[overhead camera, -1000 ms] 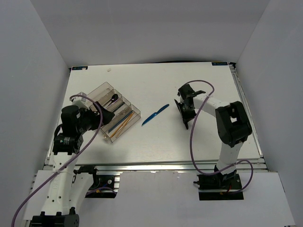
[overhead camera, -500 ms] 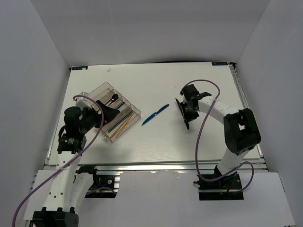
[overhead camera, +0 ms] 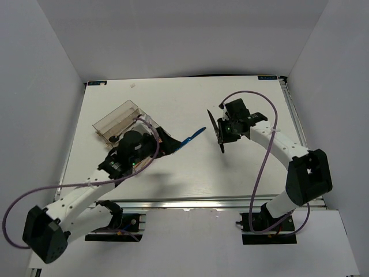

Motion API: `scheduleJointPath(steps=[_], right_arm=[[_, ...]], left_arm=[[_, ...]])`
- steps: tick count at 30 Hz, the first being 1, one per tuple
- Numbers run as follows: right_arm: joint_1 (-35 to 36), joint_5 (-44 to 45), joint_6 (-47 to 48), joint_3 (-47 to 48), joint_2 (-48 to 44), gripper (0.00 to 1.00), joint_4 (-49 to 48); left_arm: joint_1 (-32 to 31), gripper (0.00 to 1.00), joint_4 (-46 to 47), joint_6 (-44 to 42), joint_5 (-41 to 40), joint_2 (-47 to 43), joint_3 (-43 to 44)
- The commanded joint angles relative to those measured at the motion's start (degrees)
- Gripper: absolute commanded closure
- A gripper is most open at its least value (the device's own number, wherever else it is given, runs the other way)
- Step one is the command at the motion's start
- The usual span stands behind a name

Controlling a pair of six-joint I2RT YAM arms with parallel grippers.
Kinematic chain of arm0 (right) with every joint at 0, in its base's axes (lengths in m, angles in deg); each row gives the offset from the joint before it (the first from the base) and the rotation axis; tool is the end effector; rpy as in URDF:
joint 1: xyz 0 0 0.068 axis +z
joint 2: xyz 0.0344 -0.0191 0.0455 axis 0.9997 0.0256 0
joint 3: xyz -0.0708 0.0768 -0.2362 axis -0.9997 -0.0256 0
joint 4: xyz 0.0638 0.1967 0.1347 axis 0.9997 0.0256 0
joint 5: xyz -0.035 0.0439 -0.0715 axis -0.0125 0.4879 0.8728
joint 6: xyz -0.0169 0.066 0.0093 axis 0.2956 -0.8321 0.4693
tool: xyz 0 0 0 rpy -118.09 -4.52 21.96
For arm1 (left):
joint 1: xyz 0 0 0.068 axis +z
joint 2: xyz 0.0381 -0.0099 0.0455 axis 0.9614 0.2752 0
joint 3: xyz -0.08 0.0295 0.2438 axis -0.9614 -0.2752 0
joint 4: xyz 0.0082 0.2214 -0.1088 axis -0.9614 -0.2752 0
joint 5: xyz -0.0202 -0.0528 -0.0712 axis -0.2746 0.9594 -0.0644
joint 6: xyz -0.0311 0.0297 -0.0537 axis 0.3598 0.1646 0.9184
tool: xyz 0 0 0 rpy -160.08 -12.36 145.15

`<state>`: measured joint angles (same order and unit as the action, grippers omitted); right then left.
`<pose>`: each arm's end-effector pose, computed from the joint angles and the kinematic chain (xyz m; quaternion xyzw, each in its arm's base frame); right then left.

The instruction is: Sort the eating utensils into containers

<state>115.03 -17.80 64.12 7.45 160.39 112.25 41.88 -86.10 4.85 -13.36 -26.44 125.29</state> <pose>0.2875 0.1454 0.2238 -0.1251 0.9479 0.1114 0.2709 0.1846 -0.1270 0.2600 -0.0581 0.8190 -0.4143 0.3928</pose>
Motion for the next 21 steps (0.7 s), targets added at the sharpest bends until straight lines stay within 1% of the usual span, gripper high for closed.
scheduleJointPath(steps=[1, 3, 5, 7, 10, 14, 17, 20, 21], right_arm=[[1.7, -4.7, -1.7, 1.5, -3.4, 1.0, -1.4], [2.3, -8.0, -2.4, 1.0, -5.3, 1.0, -2.4], [3.6, -9.4, -2.9, 0.6, -6.3, 1.0, -2.9], [4.5, -9.8, -3.3, 0.6, -8.2, 1.0, -2.8], [5.4, -11.0, -3.8, 0.8, -10.2, 1.0, -3.0], [6.7, -12.0, -4.2, 1.2, -12.1, 1.0, -2.7], [7.5, -12.3, -4.5, 1.4, -13.1, 1.0, -2.8], [8.0, -12.7, -4.5, 1.9, -13.6, 1.0, -2.4], [8.2, -12.8, -4.5, 2.0, -13.8, 1.0, -2.4]], left_arm=[[-6.3, 0.02, 9.7, 3.2, -12.3, 5.1, 2.6], [-7.6, 0.02, 13.9, 4.2, -13.4, 10.0, 3.7], [-8.8, 0.02, 16.0, 4.4, -13.4, 14.8, 6.2], [-9.5, 0.02, 17.0, 4.5, -13.5, 17.5, 9.2], [-9.6, 0.02, 19.0, 4.7, -13.5, 21.1, 10.9], [-9.6, 0.05, 19.3, 5.5, -13.5, 25.2, 14.3], [-9.6, 0.07, 21.2, 6.7, -12.5, 27.7, 15.1], [-9.6, 0.12, 21.3, 7.3, -12.0, 29.9, 16.1], [-9.5, 0.16, 21.8, 7.5, -11.9, 30.4, 16.4]])
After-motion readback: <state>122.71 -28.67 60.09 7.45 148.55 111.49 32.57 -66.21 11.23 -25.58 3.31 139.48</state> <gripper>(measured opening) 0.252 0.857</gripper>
